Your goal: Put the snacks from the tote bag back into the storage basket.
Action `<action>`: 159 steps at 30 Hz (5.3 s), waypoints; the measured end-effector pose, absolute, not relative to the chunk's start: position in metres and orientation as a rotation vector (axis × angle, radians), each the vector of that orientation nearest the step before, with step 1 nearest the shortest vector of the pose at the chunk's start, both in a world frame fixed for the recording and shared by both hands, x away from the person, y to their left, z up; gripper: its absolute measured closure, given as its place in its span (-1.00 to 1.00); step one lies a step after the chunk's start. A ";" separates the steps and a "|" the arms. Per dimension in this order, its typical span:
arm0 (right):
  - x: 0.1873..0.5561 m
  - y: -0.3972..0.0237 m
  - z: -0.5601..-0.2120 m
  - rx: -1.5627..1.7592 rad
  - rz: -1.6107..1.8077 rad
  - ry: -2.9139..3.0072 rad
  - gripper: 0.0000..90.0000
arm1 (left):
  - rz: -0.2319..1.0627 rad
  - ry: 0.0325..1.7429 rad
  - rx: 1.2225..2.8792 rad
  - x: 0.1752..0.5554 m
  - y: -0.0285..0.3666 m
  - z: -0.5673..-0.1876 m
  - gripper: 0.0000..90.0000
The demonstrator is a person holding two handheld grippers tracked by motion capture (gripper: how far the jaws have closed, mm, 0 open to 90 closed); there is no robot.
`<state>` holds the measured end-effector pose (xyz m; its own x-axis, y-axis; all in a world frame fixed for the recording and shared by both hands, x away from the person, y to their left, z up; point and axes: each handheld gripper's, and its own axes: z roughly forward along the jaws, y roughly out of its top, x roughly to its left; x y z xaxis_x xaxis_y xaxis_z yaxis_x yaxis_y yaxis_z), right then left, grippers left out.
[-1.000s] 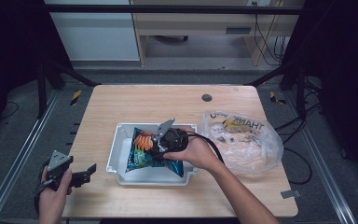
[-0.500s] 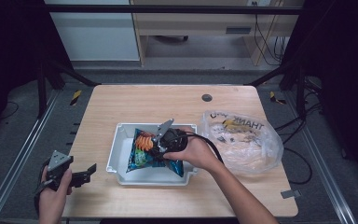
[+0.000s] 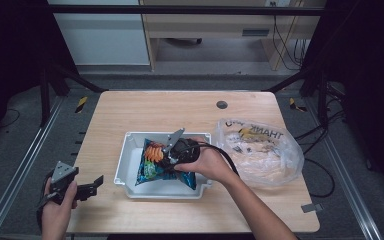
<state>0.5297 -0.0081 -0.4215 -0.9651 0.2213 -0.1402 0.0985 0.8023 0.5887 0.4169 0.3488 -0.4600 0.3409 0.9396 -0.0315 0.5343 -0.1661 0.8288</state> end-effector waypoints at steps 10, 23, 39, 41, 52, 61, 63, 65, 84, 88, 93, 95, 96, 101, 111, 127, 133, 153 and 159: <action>0.530 -0.007 -0.424 0.243 0.884 2.795 -0.09 | 0.656 1.301 1.825 0.417 0.349 -0.460 -0.95; 0.530 -0.007 -0.425 0.229 0.879 2.798 -0.10 | 0.657 1.300 1.824 0.417 0.349 -0.460 -0.95; 0.530 -0.006 -0.427 0.236 0.870 2.800 -0.12 | 0.655 1.299 1.825 0.417 0.348 -0.460 -0.95; 0.530 -0.005 -0.427 0.238 0.869 2.801 -0.13 | 0.655 1.299 1.825 0.417 0.348 -0.460 -0.95; 0.531 -0.004 -0.428 0.281 0.876 2.806 -0.26 | 0.654 1.297 1.828 0.417 0.348 -0.460 -0.95; 0.528 -0.004 -0.425 0.297 0.869 2.800 -0.49 | 0.651 1.295 1.836 0.417 0.348 -0.460 -0.95; 0.527 -0.004 -0.424 0.301 0.869 2.801 -0.54 | 0.652 1.297 1.831 0.417 0.348 -0.461 -0.95; 0.527 -0.004 -0.423 0.303 0.877 2.791 -0.55 | 0.652 1.299 1.826 0.417 0.348 -0.460 -0.95; 0.520 -0.016 -0.404 0.365 0.957 2.739 -0.74 | 0.653 1.299 1.828 0.418 0.348 -0.461 -0.95; 0.518 -0.018 -0.402 0.375 0.961 2.725 -0.76 | 0.652 1.301 1.829 0.418 0.348 -0.461 -0.95; 0.516 -0.021 -0.396 0.395 0.993 2.707 -0.76 | 0.653 1.301 1.829 0.418 0.348 -0.461 -0.95; 0.516 -0.023 -0.394 0.405 1.006 2.700 -0.77 | 0.653 1.298 1.831 0.417 0.348 -0.460 -0.95; 0.516 -0.024 -0.393 0.406 1.013 2.697 -0.77 | 0.654 1.298 1.831 0.417 0.348 -0.460 -0.95; 0.514 -0.030 -0.387 0.417 1.032 2.673 -0.79 | 0.656 1.307 1.824 0.417 0.348 -0.461 -0.95; 0.508 -0.038 -0.382 0.446 1.056 2.636 -0.81 | 0.657 1.309 1.823 0.417 0.348 -0.461 -0.95; 0.502 -0.048 -0.369 0.512 1.122 2.575 -0.85 | 0.658 1.303 1.833 0.417 0.345 -0.461 -0.95; 0.500 -0.053 -0.365 0.543 1.121 2.533 -0.88 | 0.657 1.304 1.837 0.417 0.346 -0.462 -0.95; 0.481 -0.081 -0.343 0.641 1.199 2.381 -0.86 | 0.661 1.308 1.835 0.417 0.346 -0.462 -0.95; 0.467 -0.091 -0.333 0.658 1.197 2.339 -0.86 | 0.656 1.301 1.844 0.417 0.345 -0.462 -0.95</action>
<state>0.4672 -0.0913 -0.3335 -0.7954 0.5854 -0.1571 0.2149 0.5147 0.8300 0.4166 0.3449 -0.4622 0.3458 0.9381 -0.0211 0.5409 -0.1809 0.8214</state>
